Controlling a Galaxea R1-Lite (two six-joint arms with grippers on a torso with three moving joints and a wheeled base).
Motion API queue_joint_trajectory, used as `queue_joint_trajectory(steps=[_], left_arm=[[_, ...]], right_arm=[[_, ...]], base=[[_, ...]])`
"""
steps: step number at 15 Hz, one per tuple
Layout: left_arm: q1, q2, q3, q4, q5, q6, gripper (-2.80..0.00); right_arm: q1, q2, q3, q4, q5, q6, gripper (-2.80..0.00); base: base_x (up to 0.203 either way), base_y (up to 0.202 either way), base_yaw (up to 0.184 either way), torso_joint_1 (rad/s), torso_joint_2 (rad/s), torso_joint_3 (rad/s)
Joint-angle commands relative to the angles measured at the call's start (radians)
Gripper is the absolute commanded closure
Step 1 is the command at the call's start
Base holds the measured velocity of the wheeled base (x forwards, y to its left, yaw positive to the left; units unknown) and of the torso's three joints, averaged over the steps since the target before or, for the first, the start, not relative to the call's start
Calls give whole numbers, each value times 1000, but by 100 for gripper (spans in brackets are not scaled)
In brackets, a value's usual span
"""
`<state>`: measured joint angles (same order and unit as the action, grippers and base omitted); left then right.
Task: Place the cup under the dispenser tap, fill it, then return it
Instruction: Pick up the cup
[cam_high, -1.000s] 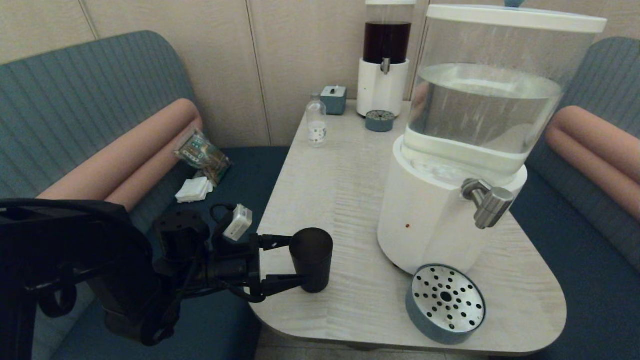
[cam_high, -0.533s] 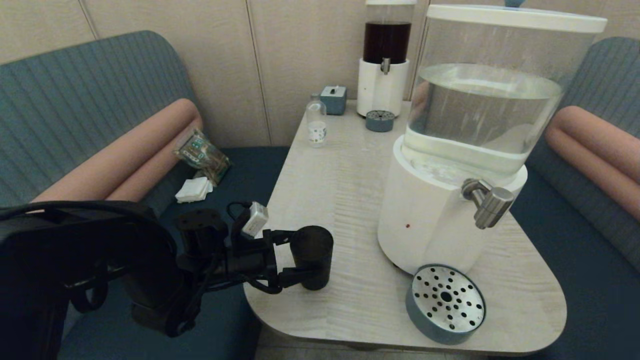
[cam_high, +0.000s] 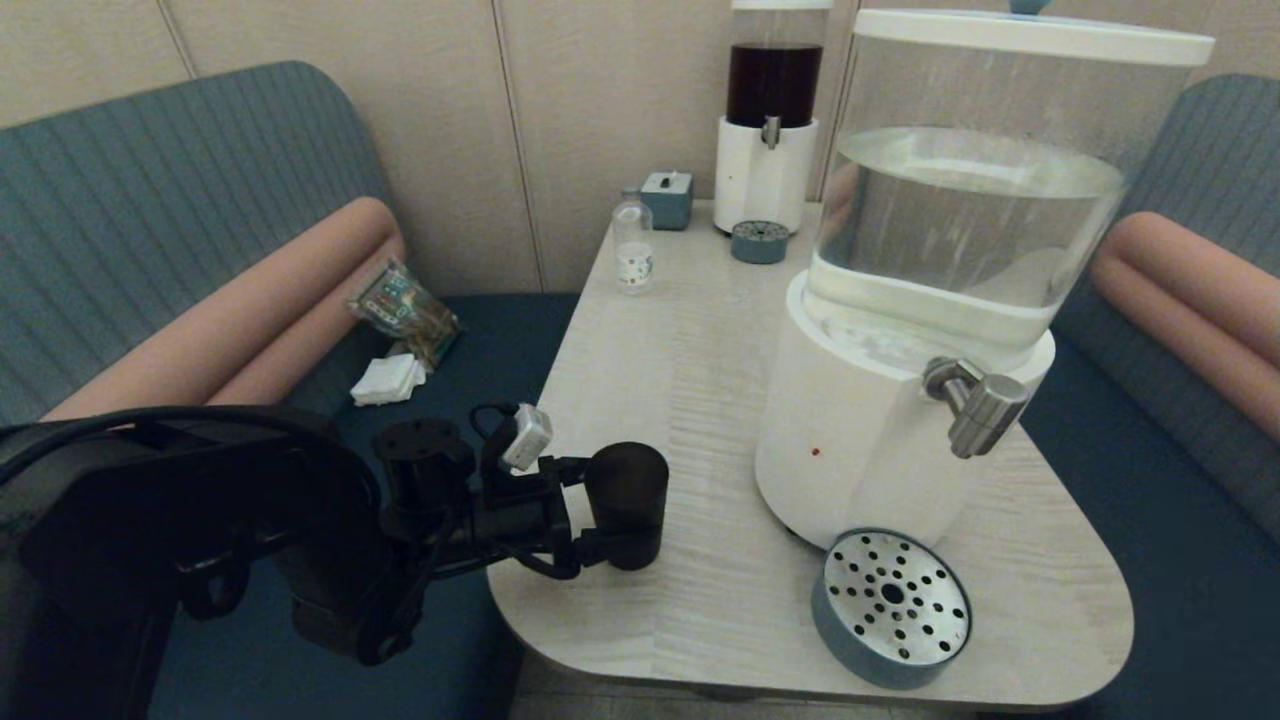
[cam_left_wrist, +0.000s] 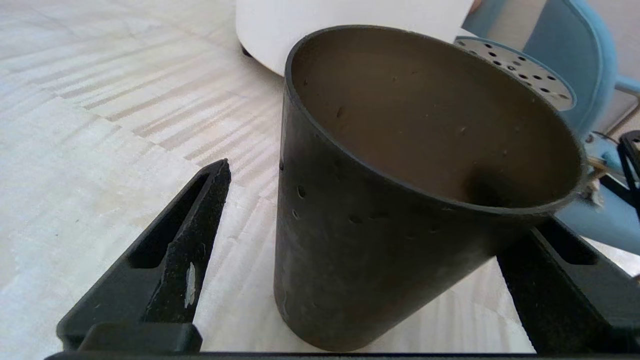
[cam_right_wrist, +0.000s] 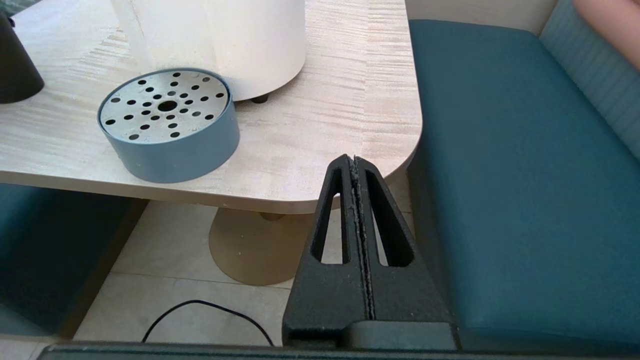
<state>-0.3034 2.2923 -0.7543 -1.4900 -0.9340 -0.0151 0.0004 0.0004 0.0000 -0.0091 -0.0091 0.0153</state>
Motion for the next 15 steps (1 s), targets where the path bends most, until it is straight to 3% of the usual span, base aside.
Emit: queue_joint_trajectory(steps=[1, 9, 13, 15], left_arm=[[-3, -4, 3, -6, -3, -2, 0], [-48, -87, 84, -8, 0, -8, 0], [-163, -204, 134, -8, 4, -39, 0], [-220, -206, 108, -8, 53, -47, 0]], right_arm=[[0, 1, 0, 0, 0, 0, 0], [1, 1, 0, -1, 0, 0, 0], [0, 1, 0, 0, 0, 0, 0], [1, 1, 0, 0, 0, 0, 0]], base=[[0, 0, 0, 0, 0, 0], [0, 0, 0, 0, 0, 0], [0, 0, 0, 0, 0, 0], [0, 0, 0, 0, 0, 0]])
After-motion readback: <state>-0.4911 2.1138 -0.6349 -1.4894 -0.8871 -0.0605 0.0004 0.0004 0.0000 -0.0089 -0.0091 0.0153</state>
